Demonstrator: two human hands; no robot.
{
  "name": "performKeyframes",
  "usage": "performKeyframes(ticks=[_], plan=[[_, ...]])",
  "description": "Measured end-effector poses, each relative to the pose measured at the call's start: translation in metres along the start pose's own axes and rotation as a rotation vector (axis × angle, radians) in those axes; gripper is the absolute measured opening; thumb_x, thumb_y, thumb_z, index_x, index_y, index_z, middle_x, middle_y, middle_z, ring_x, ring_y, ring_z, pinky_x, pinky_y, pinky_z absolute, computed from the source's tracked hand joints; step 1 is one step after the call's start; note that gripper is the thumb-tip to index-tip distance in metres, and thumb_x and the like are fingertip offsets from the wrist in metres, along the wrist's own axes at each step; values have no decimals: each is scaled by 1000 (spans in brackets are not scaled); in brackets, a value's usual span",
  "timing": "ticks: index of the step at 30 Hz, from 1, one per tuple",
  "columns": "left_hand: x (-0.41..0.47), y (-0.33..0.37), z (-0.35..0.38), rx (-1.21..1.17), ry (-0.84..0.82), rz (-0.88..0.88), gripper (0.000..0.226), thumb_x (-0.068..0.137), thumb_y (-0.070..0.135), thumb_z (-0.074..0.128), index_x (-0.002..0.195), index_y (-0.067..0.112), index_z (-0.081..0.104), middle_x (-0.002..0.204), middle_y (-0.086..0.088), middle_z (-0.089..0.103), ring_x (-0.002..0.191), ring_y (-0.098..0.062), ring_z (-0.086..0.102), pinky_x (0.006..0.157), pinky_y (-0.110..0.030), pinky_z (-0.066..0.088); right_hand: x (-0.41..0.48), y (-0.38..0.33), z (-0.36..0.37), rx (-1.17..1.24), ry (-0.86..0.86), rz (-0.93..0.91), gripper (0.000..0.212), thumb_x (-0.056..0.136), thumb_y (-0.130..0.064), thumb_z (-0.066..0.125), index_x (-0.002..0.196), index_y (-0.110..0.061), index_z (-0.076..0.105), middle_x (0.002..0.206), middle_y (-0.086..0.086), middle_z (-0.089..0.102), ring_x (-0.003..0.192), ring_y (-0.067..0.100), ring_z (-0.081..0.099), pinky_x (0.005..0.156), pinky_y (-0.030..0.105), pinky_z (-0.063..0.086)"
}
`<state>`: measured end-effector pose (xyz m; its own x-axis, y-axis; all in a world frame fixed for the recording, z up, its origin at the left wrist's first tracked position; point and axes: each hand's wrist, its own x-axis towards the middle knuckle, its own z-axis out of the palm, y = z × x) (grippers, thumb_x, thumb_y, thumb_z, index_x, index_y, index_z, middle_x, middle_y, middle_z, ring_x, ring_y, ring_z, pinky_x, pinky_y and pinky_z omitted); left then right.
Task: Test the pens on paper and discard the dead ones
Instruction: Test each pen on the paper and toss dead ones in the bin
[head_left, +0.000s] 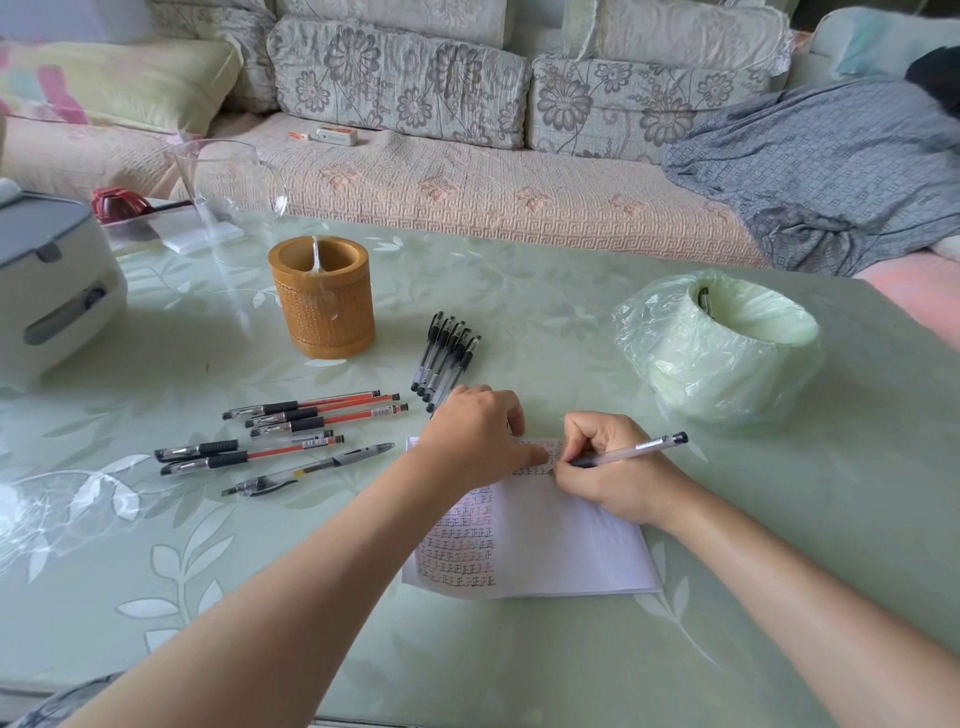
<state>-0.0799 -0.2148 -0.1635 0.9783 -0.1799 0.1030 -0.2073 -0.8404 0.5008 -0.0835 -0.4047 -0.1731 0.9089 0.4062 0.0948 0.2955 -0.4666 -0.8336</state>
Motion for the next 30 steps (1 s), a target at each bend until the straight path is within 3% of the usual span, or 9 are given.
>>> performKeyframes(ticks=[5,8,11,14,17,20,25,28,30], plan=[[1,0,1,27,-20,1,38,72,55,75,88,25,58,88,3,50,95,-17,45,73,-24,32,1,-3,0,26,-18,27,19,62,-18,61,60,-16,42,57,-1,39,56,16,34,53,31,25],[1,0,-3,28,-51,24,35,76,56,71,85,26,55,85,4,51,92,-17,46,73,-25,32,1,-6,-2,121,29,63,21,67,-8,63,60,-15,44,55,1,40,52,13,35,49,26,26],[1,-2,-16,8,-177,30,33,82,54,67,95,24,61,92,3,56,90,-14,49,75,-27,41,-1,-8,-4,274,113,142,30,81,9,63,65,-11,47,51,0,43,43,11,37,40,20,28],[-3,-5,-29,73,-239,51,28,85,43,68,107,26,62,102,3,54,93,-14,53,83,-29,48,-3,-15,-3,282,130,157,22,84,9,65,73,-10,62,52,-6,54,42,9,44,38,18,32],[-9,-7,-31,164,-185,83,14,89,30,66,102,25,62,101,4,55,92,-14,54,86,-34,52,-9,-22,-4,256,133,180,23,89,5,62,83,-15,72,53,-7,56,44,9,44,40,21,32],[-14,-5,-30,218,-133,69,7,92,26,62,98,25,62,101,4,56,92,-14,54,82,-37,53,-13,-28,-10,228,117,191,34,96,1,51,98,-25,73,73,3,62,56,14,53,42,24,41],[-19,4,-37,222,-31,45,10,91,29,62,100,28,58,100,12,64,82,-12,58,61,-27,43,-15,-42,-17,395,125,242,48,99,7,30,110,-21,69,96,16,64,67,29,64,57,44,54],[-18,14,-42,139,18,48,10,90,32,63,99,28,60,97,14,66,70,-7,53,57,-24,38,-20,-51,-27,554,147,246,44,97,8,29,110,-8,67,93,13,59,61,28,67,57,40,58],[-18,19,-45,71,33,61,10,89,30,65,98,28,62,95,14,65,67,-3,52,58,-24,40,-23,-54,-33,520,183,235,36,97,5,35,110,-12,63,89,9,56,55,24,61,52,35,54]])
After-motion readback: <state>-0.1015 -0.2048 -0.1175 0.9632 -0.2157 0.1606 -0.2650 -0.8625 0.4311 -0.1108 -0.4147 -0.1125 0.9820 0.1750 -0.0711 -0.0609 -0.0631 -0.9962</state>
